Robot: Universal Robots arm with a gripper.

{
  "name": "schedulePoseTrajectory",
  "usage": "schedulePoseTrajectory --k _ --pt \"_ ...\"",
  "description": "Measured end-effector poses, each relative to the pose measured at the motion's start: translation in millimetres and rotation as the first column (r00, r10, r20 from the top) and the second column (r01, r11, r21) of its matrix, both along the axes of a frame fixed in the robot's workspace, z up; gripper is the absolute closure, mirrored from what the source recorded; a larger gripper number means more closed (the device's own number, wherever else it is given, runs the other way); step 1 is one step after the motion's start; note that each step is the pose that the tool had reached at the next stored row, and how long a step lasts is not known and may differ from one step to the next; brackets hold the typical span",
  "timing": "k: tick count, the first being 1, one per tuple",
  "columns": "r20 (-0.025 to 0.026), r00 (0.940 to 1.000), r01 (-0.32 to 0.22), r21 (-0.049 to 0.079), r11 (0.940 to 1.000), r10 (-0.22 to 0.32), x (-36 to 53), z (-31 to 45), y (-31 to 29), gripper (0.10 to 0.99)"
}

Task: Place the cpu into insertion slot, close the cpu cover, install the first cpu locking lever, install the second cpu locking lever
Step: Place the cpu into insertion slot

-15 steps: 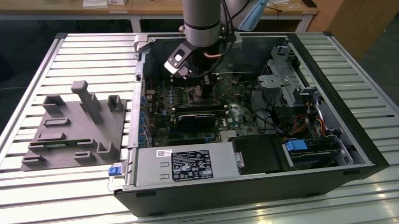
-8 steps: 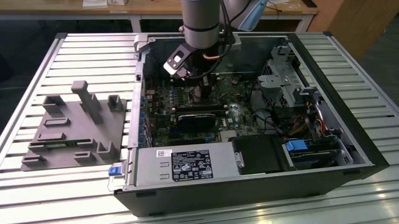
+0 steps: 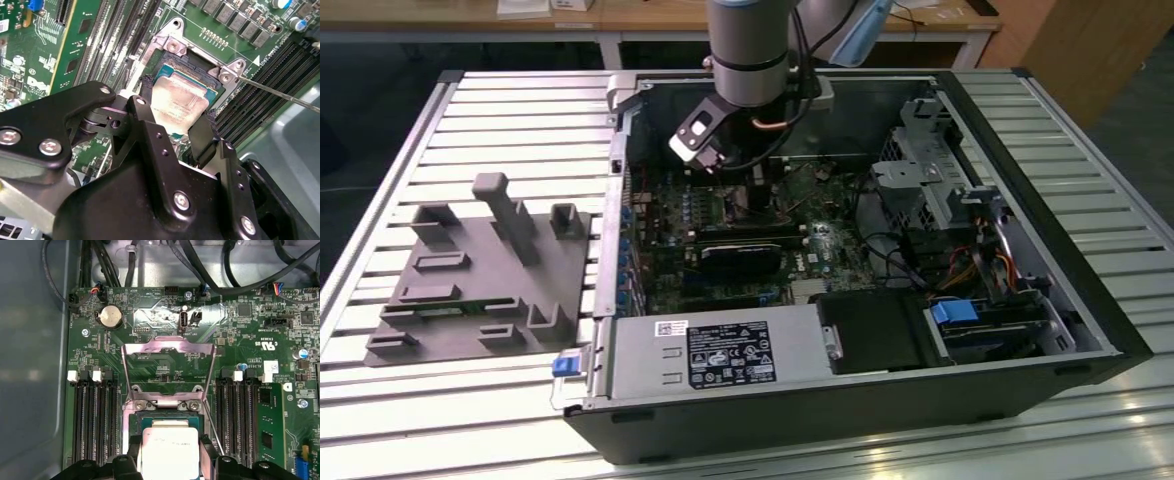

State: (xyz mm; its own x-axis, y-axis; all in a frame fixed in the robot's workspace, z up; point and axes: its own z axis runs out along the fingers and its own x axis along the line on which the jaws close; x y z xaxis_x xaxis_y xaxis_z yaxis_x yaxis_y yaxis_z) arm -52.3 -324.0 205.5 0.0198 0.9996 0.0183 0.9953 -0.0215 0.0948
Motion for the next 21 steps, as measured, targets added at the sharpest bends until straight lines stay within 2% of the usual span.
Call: schedulePoseTrajectory --k 11,21 --pt "0.0001 0.9994 0.036 0.0 0.9994 -0.036 -0.8 -6.1 4.2 0.549" --pt "0.0001 0.9997 0.023 0.0 0.9997 -0.023 -0.9 -9.1 4.4 0.549"
